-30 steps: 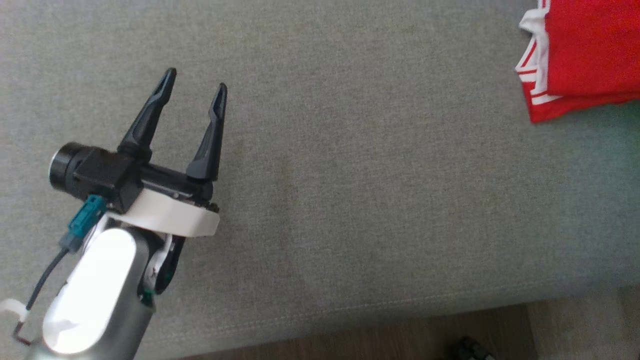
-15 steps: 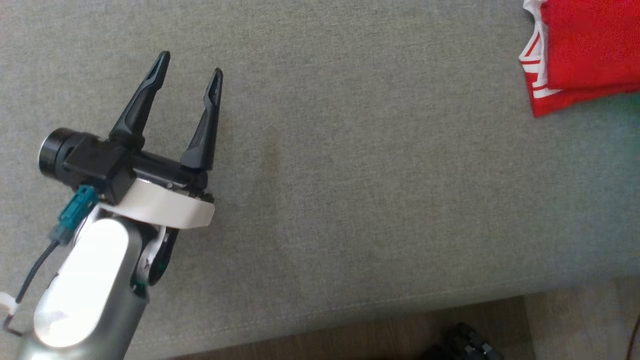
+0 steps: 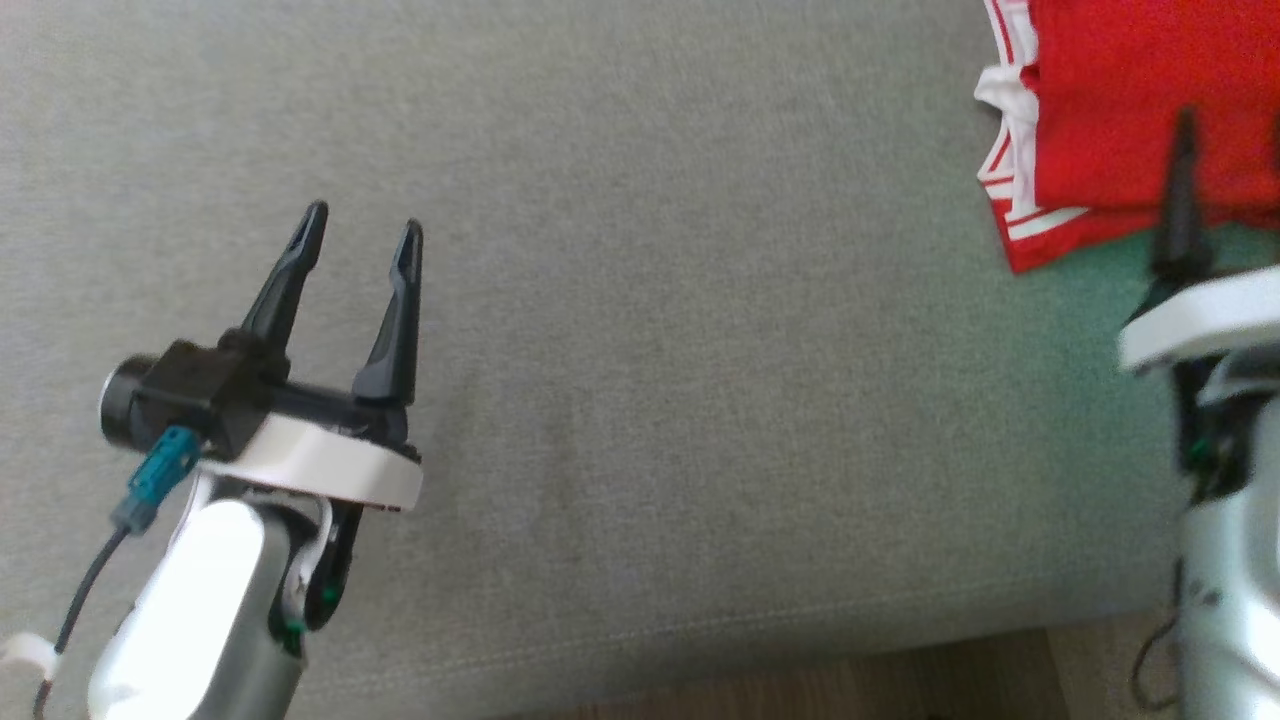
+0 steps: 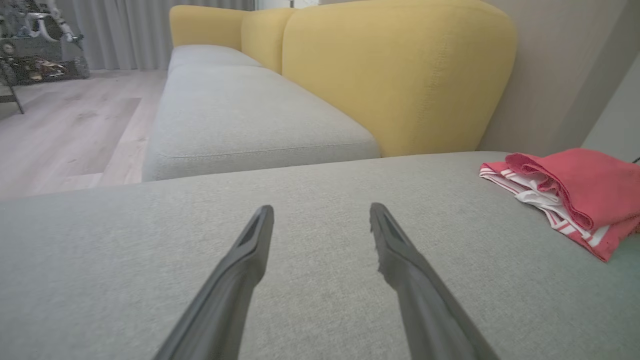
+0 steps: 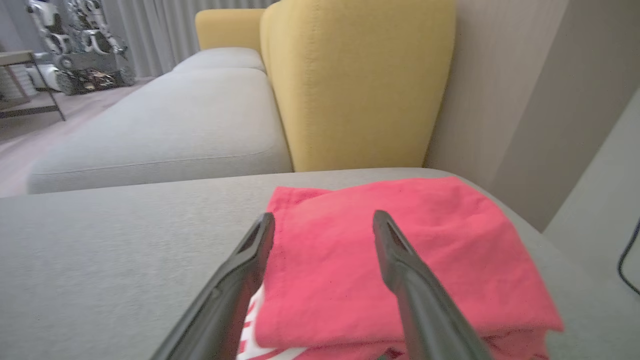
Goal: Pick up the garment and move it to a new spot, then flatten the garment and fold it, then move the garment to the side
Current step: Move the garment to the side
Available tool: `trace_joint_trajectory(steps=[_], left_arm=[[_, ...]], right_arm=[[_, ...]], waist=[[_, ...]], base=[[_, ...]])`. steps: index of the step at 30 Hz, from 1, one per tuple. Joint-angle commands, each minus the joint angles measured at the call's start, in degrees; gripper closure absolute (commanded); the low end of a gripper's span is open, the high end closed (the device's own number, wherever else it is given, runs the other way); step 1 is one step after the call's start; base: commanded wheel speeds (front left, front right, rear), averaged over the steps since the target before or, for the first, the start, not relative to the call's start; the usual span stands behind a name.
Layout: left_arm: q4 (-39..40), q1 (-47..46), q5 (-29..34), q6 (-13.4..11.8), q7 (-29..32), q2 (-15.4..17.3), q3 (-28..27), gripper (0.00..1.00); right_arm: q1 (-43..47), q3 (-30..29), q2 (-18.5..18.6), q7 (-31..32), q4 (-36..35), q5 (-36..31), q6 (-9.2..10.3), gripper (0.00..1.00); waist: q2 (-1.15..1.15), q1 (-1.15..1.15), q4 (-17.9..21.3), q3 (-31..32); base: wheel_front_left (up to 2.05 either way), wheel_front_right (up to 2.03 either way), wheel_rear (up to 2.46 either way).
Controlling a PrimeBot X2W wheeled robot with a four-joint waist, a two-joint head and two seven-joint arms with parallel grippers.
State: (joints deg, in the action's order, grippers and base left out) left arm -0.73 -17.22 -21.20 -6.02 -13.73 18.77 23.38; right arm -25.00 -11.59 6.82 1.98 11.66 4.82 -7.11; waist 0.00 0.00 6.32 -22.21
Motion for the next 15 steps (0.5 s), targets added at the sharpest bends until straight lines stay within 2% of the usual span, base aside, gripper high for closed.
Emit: trace_joint_trajectory(steps=[1, 7, 15], left_arm=[[1.2, 0.2, -0.7, -0.7, -0.5, 0.8, -2.9, 0.00], [-0.1, 4.0, -1.8, -1.9, -0.9, 0.6, -4.4, 0.00], [-0.9, 9.2, -2.1, -2.8, -1.1, 1.2, -6.2, 0.00]], right_arm=[[1.9, 2.7, -0.9, -0.9, -4.5, 0.3, -0.37, 0.00], [9.3, 8.1, -3.4, -2.2, -11.4, 1.2, -0.37, 0.00], [16.4, 10.8, -3.9, -1.5, -15.0, 2.0, -0.37, 0.00]], waist=[[0.00, 0.00, -1.8, 3.6], [0.00, 0.00, -4.9, 8.6], [0.00, 0.00, -7.4, 14.2]], base=[[0.00, 0.00, 0.00], [0.00, 0.00, 0.00], [0.00, 0.00, 0.00]])
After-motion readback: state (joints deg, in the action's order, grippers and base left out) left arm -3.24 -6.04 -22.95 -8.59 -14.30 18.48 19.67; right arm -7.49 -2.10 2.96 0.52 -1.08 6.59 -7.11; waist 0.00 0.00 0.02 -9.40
